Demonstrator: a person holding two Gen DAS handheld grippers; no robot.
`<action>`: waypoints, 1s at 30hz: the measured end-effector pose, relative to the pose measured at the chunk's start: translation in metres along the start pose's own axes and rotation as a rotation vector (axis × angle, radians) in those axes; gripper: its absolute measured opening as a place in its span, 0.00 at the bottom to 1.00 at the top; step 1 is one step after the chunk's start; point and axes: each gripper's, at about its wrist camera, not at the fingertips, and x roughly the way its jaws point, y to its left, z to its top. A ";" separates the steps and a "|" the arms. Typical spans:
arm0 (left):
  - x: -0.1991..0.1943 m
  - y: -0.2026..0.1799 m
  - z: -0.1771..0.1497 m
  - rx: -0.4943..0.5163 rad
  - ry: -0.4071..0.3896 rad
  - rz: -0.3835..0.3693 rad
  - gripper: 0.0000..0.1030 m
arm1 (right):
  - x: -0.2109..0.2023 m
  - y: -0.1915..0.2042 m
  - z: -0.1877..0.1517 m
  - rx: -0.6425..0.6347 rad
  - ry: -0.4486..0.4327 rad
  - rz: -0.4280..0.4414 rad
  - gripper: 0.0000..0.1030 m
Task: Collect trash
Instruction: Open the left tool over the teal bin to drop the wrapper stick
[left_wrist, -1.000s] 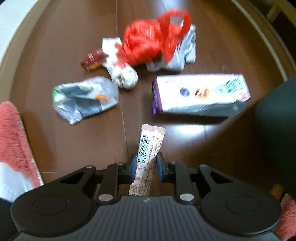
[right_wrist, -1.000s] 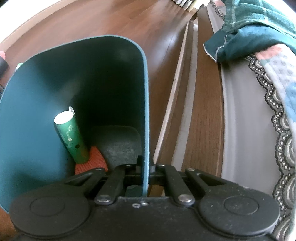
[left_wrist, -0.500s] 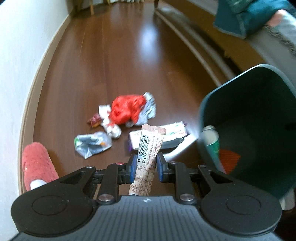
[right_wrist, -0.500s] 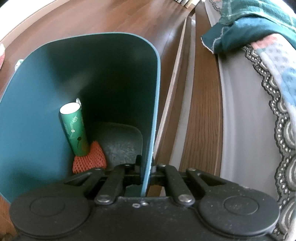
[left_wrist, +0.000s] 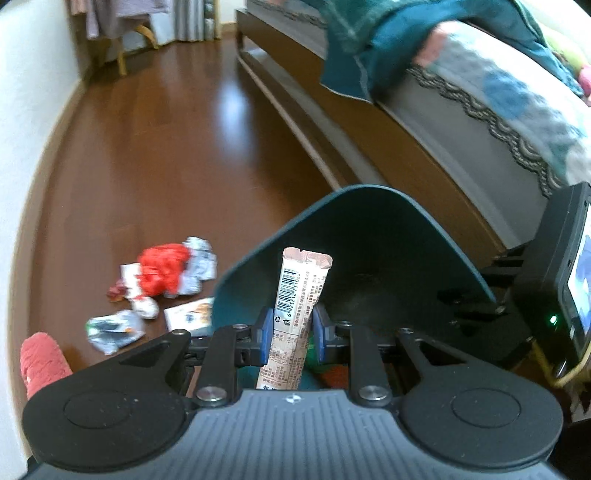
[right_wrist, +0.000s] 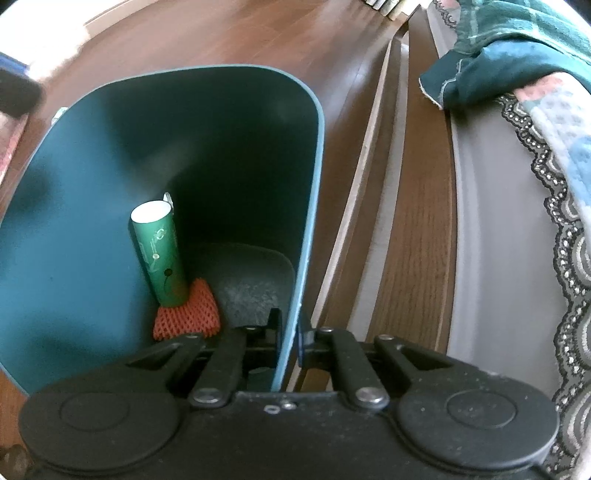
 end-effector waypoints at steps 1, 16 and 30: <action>0.009 -0.003 0.000 0.001 0.007 -0.007 0.21 | 0.001 -0.002 0.000 0.003 0.003 0.002 0.06; 0.107 -0.028 -0.017 0.061 0.149 -0.106 0.21 | 0.007 0.003 0.003 -0.009 0.020 -0.006 0.06; 0.109 -0.023 -0.027 0.105 0.121 -0.165 0.30 | 0.012 0.002 0.005 0.002 0.040 -0.011 0.06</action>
